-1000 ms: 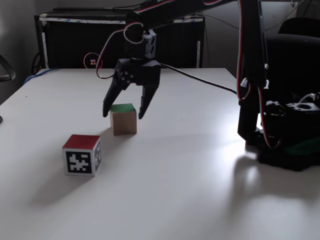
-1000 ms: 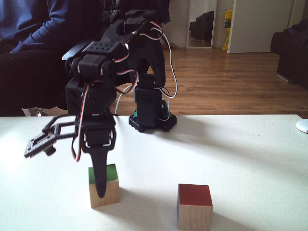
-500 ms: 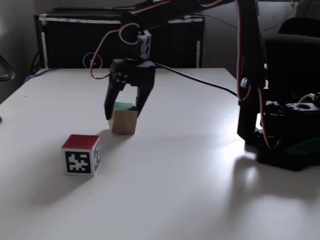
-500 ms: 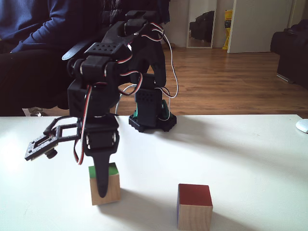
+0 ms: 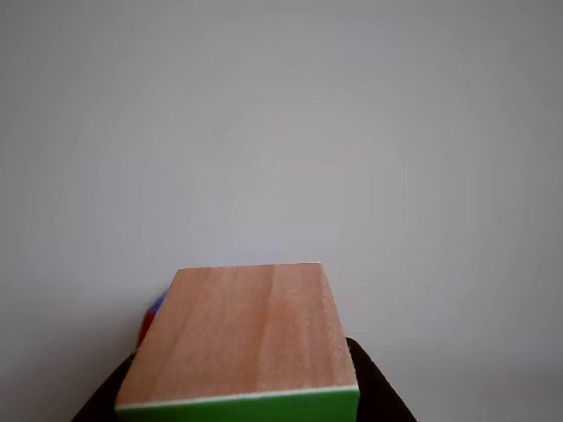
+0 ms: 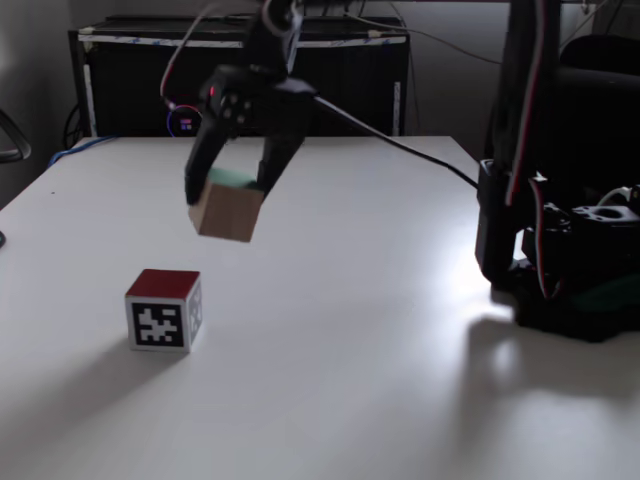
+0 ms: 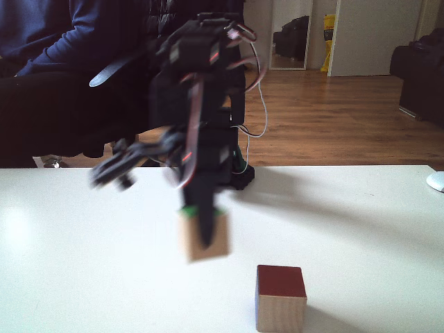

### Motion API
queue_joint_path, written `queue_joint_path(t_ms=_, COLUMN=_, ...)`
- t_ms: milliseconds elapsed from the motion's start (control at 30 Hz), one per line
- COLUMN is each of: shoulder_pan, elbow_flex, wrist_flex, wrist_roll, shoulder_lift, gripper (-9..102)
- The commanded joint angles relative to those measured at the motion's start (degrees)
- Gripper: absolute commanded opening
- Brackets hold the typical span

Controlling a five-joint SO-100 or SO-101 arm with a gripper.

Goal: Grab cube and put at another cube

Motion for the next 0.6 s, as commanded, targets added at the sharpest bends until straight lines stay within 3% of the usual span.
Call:
queue_joint_path(t_ms=0, shoulder_pan=-3.8, elbow_flex=-0.4, wrist_flex=1.2, wrist_roll=2.9, shoulder_lift=5.4, gripper=13)
queue_joint_path(t_ms=567, shoulder_pan=-11.4, elbow_flex=-12.3, wrist_flex=2.4, wrist_roll=11.6, shoulder_lift=-3.1, gripper=13)
